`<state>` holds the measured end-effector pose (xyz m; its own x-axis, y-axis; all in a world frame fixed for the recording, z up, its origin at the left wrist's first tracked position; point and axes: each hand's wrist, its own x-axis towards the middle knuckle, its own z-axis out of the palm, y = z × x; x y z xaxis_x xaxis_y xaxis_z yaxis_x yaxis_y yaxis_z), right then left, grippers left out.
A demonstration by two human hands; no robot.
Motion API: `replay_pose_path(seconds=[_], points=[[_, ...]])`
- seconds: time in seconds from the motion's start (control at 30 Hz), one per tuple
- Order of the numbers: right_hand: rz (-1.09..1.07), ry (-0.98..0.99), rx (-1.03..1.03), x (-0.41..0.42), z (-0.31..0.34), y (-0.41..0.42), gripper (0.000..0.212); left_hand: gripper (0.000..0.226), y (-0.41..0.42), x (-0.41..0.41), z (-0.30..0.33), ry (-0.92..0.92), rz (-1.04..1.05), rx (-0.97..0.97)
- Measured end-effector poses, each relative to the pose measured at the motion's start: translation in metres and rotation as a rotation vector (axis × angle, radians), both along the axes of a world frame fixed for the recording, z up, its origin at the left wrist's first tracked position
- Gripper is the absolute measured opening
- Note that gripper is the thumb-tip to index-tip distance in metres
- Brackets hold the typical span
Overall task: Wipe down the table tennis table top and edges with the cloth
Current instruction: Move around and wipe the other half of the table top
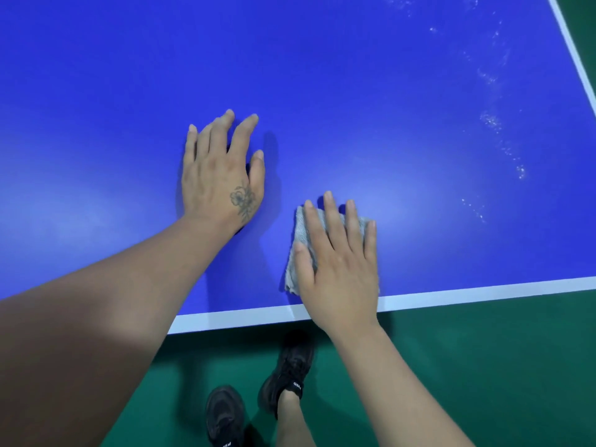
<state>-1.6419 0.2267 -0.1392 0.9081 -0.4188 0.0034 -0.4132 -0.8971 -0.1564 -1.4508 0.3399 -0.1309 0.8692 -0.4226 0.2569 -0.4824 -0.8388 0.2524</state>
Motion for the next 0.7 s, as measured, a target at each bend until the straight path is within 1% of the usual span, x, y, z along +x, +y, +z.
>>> replay_pose_path(seconds=[0.13,0.23,0.33,0.53,0.7], points=[[-0.109,0.023,0.0,0.004,-0.001,-0.033,0.062,0.061,-0.033,0.028,0.003,0.019,-0.008,0.017],[-0.237,0.024,0.005,0.03,-0.004,-0.06,0.065,0.067,-0.048,0.05,0.001,0.071,0.006,0.095],[-0.35,0.011,0.01,0.066,-0.005,-0.083,0.07,0.068,-0.057,0.065,-0.004,0.059,-0.013,0.157],[-0.293,-0.019,0.028,0.139,-0.006,-0.093,0.068,0.065,-0.06,0.073,-0.013,0.057,0.01,0.203],[-0.137,-0.05,0.004,0.16,-0.003,-0.064,0.064,0.064,-0.062,0.073,-0.006,0.075,0.017,0.212]])
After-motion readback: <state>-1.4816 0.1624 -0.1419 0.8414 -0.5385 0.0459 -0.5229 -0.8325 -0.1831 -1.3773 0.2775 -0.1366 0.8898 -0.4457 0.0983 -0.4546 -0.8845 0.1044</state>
